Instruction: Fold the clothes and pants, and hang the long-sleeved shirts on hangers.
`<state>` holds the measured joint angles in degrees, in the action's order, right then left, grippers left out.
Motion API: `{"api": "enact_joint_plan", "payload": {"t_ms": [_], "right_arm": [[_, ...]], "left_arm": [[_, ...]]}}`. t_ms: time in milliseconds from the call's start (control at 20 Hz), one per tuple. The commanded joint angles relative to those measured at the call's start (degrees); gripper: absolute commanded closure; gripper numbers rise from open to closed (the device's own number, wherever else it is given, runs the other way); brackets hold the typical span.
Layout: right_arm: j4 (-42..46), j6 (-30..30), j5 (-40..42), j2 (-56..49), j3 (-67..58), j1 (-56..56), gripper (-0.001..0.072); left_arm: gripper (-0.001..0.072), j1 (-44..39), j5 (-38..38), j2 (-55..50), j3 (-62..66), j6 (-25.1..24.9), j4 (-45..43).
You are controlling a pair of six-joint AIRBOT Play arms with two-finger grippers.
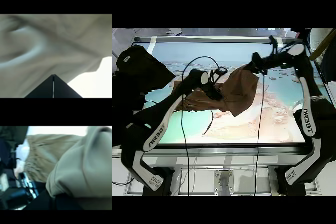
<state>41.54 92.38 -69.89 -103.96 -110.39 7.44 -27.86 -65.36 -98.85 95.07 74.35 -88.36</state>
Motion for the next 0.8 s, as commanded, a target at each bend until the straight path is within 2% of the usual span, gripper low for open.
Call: {"api": "enact_joint_plan", "payload": {"t_ms": [0,200,300,400,600,650,750], "right_arm": [[2.3,3.1,9.7,-1.1,-1.1,10.9,0.0699],[1.9,2.5,22.4,-5.4,-1.2,23.4,0.0701],[0.1,-1.6,28.5,-9.0,-2.4,28.8,0.0702],[-2.9,-6.6,32.0,-14.1,-6.7,33.2,0.0703],[-7.4,-8.1,43.3,-20.1,-9.6,37.4,0.0703],[-7.6,-8.2,44.1,-20.6,-9.6,37.5,0.0702],[-11.7,-15.3,41.6,-20.3,-9.6,37.1,0.0695]], "left_arm": [[0.0683,4.0,-4.2,8.5,0.1,6.9,-18.9],[0.0683,14.9,-4.8,19.7,0.1,7.6,-20.3],[0.0683,19.4,-4.9,23.3,0.0,7.6,-18.4],[0.0683,22.4,-6.1,25.4,0.0,7.6,-17.5],[0.0683,24.3,-8.9,26.2,0.0,7.6,-17.4],[0.0683,24.3,-9.0,26.2,0.0,7.6,-17.4],[0.0682,24.3,-9.0,26.2,-0.1,7.6,-16.3]]}}
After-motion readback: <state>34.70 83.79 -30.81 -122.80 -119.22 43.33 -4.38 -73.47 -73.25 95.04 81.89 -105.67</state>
